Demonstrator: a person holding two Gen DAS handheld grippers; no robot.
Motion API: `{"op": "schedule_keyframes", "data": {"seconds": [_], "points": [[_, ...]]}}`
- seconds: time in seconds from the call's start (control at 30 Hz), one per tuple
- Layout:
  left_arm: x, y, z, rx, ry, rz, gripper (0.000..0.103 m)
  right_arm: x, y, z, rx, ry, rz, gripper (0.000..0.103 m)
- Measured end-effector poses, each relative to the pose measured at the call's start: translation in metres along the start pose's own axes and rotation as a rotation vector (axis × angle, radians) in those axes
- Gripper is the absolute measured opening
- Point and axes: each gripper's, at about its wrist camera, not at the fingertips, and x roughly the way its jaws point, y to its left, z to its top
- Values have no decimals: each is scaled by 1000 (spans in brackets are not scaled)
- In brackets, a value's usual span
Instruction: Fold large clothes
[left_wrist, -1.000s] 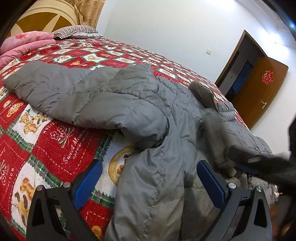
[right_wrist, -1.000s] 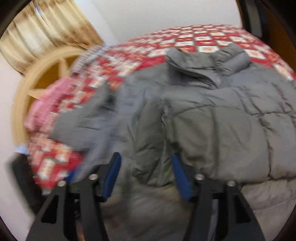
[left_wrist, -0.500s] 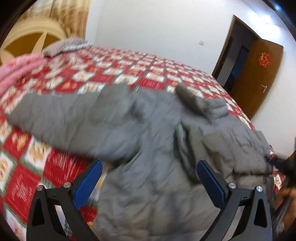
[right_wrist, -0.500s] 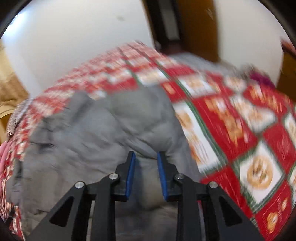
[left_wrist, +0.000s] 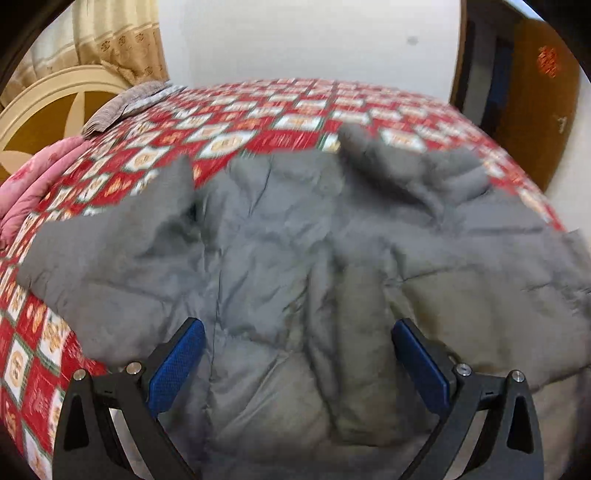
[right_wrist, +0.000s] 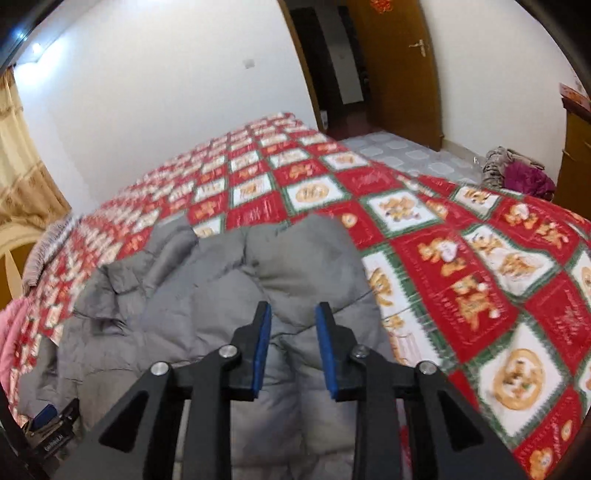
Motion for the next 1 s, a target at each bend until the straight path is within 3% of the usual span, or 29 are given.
{"op": "schedule_keyframes", "data": {"seconds": [0.1,0.2,0.27,0.33,0.4,0.47,0.6,0.73,0.83,0.87,1.0], "points": [[13,4,-10,-26,12,-16,102,34,-6,-27,10,75,-5,27],[14,2,-10,-22,13,-11,102,29,-12,-33,21,44,22,29],[13,4,-9,-30,15,-30,102,29,-11,-34,16,41,32,36],[4,16,-5,-67,15,-94,102,28,-11,-33,7,38,49,43],[-27,56,-1,-199,-79,-171,102,28,-10,-33,-1,35,53,46],[-54,103,1,-320,-177,-174,102,28,-7,-33,-12,34,47,48],[-67,224,2,-603,-209,-52,102,28,-2,-36,-37,35,38,52],[-37,323,-9,-890,-72,189,102,28,1,-38,-57,35,22,54],[-8,355,-14,-970,32,298,102,29,2,-38,-62,34,18,55],[1,361,-16,-1005,50,301,102,29,2,-38,-61,34,18,55],[8,350,-6,-953,-40,326,102,29,2,-38,-63,34,17,55]]}}
